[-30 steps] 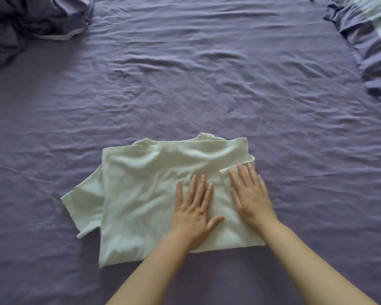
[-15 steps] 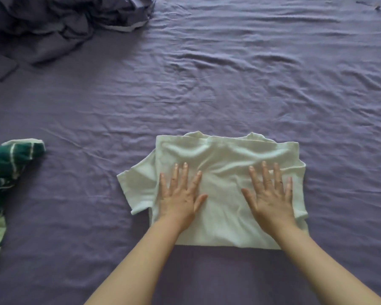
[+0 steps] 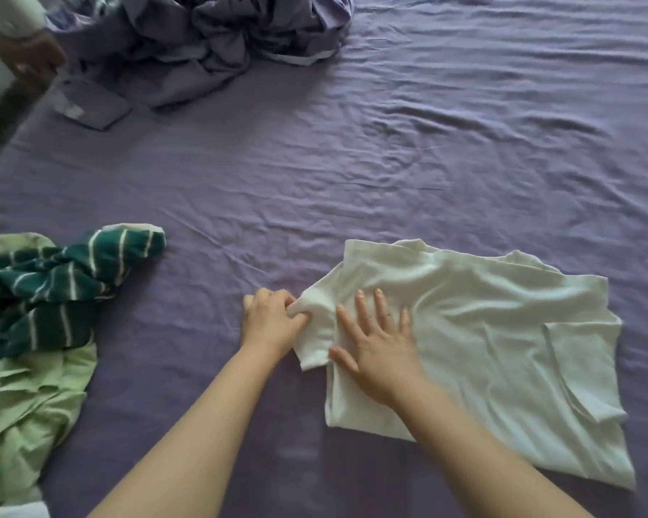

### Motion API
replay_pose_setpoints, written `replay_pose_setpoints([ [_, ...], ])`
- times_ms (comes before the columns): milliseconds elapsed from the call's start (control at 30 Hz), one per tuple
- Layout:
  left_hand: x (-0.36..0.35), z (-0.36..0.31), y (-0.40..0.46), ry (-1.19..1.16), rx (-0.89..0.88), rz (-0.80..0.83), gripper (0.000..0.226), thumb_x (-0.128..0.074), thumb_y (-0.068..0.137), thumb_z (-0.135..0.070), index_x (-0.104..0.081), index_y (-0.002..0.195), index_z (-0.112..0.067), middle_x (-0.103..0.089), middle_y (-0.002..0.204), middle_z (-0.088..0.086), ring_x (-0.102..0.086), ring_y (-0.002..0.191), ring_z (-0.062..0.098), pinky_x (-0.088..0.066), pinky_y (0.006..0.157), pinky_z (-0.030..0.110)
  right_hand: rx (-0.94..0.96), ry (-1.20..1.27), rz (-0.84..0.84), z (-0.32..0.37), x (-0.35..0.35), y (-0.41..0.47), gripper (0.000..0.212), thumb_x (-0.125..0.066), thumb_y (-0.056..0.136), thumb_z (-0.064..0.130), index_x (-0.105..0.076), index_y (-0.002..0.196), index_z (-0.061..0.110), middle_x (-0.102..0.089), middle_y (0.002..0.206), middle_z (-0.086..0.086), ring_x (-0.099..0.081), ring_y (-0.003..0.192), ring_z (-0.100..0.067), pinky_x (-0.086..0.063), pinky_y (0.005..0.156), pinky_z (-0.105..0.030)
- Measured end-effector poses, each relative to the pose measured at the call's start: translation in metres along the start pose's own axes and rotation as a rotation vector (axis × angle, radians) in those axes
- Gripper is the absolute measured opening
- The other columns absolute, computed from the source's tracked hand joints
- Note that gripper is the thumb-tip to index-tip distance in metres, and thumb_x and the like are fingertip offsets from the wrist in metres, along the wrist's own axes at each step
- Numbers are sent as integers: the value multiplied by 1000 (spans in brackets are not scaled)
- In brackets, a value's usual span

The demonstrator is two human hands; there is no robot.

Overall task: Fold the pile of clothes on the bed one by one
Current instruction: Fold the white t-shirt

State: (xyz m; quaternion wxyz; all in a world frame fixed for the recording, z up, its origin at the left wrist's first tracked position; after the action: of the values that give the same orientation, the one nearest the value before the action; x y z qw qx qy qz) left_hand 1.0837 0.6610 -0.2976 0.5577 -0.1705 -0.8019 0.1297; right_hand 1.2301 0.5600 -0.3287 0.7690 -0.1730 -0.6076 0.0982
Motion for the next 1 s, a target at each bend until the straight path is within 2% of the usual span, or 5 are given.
replay_pose_setpoints([
  [367,-1,-88,-25,-459,-135,22,27,-52,93,-39,-54,109,-17,-66,99,3,-61,99,25,-49,84,38,-80,333,-197,-37,28,-36,68,-48,93,47,-23,148,17,-17,157,-3,-4,146,-17,-7,117,-31],
  [533,-50,-106,-41,265,-402,-49,45,-24,100,-43,-43,134,-20,-40,145,5,-26,140,25,-17,112,42,-165,152,-330,-71,25,-74,50,-39,90,40,-60,126,10,-51,137,-15,-44,128,-39,-38,100,-57],
  [733,-104,-73,-39,452,-454,49,78,-7,88,-69,40,132,-25,43,144,1,44,130,25,29,107,51,-271,42,-132,-105,-14,-89,73,4,89,64,-25,145,28,-16,155,-13,-9,142,-33,-4,113,-56],
  [900,-102,-78,-39,522,-411,51,79,-6,87,-70,42,130,-25,43,143,1,39,134,23,30,103,54,-236,44,-30,-117,-22,-83,66,-2,85,70,25,138,41,31,151,0,39,133,-20,22,109,-50],
  [1000,-97,-100,-56,517,-368,-8,77,0,87,-67,26,141,-18,34,148,4,36,136,24,27,105,56,-220,106,-101,-134,3,-93,58,-16,95,58,-10,149,36,4,159,2,20,143,-18,11,114,-46],
])
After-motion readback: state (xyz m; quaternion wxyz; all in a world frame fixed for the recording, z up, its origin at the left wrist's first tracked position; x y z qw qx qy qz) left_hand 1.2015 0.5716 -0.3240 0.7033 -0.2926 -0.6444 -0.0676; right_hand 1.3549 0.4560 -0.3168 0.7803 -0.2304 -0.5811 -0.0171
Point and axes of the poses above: each hand's wrist, its own y-axis towards the middle knuckle, its own x-axis out of the back of the hand, z = x × y, the point moved 3 cm from there along y, towards the middle knuckle
